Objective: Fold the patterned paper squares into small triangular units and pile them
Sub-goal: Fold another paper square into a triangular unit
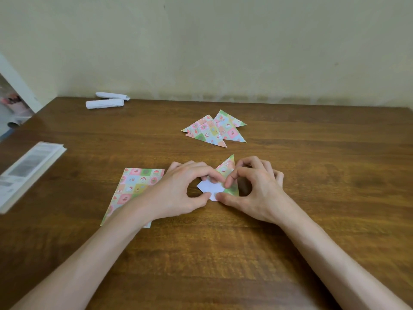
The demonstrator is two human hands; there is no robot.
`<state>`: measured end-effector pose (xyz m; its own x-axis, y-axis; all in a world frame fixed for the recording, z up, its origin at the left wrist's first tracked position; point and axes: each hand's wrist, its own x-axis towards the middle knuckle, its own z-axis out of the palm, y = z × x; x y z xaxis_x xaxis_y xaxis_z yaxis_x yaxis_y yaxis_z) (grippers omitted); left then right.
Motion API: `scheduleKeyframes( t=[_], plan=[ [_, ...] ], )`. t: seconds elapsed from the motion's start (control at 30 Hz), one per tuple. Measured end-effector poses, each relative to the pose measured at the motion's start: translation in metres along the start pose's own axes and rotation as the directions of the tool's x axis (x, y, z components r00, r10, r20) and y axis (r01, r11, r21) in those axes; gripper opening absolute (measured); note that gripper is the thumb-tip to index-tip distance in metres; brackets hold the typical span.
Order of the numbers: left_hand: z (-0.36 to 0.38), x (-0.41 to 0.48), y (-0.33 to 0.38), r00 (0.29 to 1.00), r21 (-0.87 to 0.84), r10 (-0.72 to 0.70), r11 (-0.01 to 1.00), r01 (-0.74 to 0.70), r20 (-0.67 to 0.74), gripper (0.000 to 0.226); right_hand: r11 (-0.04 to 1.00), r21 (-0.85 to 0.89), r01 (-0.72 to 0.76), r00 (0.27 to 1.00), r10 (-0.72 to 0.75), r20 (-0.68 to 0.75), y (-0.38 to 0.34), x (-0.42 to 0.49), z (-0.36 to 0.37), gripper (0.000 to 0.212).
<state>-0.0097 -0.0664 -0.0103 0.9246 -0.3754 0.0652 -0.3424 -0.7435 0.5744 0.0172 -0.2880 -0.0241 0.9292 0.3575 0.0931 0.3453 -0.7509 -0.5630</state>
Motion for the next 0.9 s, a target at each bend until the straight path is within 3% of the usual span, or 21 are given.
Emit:
scheduleKeyframes(
  t=[0.2,0.43,0.63,0.9],
  plan=[
    [0.006,0.0,0.002,0.999,-0.001,-0.008,1.0,0.008,-0.044,0.025,0.999,-0.035,0.022,1.0,-0.022,0.009,-0.001,-0.002,-0.001,0.038],
    [0.006,0.003,0.002,1.0,0.0,-0.016,1.0,0.016,-0.014,0.029,0.999,0.016,0.043,0.997,-0.044,0.067,0.004,-0.004,-0.011,0.028],
    [0.014,0.005,0.004,0.993,0.021,-0.035,0.999,0.038,-0.111,0.025,0.999,0.017,0.029,0.997,-0.03,0.074,0.003,-0.003,-0.012,0.026],
    [0.014,0.007,0.006,0.99,-0.022,-0.084,0.996,0.082,-0.116,0.029,0.998,0.056,0.003,0.99,-0.011,0.14,0.004,-0.001,-0.018,0.025]
  ],
)
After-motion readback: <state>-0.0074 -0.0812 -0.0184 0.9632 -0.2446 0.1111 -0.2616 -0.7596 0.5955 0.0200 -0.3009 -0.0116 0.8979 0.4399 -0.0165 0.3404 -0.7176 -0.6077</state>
